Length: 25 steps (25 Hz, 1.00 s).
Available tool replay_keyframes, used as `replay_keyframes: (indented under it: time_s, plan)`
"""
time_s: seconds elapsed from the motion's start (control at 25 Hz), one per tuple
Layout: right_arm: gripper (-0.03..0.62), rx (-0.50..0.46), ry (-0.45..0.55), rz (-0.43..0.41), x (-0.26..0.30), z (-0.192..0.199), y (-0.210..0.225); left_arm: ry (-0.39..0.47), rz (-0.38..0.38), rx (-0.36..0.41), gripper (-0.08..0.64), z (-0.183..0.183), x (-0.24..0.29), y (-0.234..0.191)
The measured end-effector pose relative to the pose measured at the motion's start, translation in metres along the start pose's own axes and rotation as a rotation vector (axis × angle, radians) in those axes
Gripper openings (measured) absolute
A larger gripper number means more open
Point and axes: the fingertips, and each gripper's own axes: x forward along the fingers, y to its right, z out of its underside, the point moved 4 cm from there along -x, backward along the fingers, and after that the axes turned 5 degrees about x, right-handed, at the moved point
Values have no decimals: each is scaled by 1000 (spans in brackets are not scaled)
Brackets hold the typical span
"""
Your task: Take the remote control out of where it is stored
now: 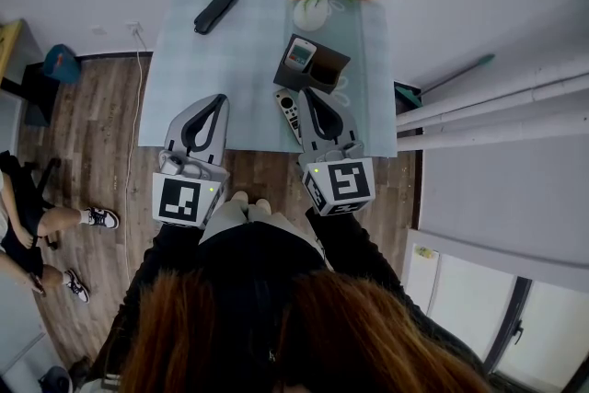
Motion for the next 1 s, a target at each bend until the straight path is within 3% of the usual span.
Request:
replay_keyframes:
  time_s: [1.0]
  plan:
    - [15,6,1,25,7,3,4,19,-29,-5,5,0,1,-6]
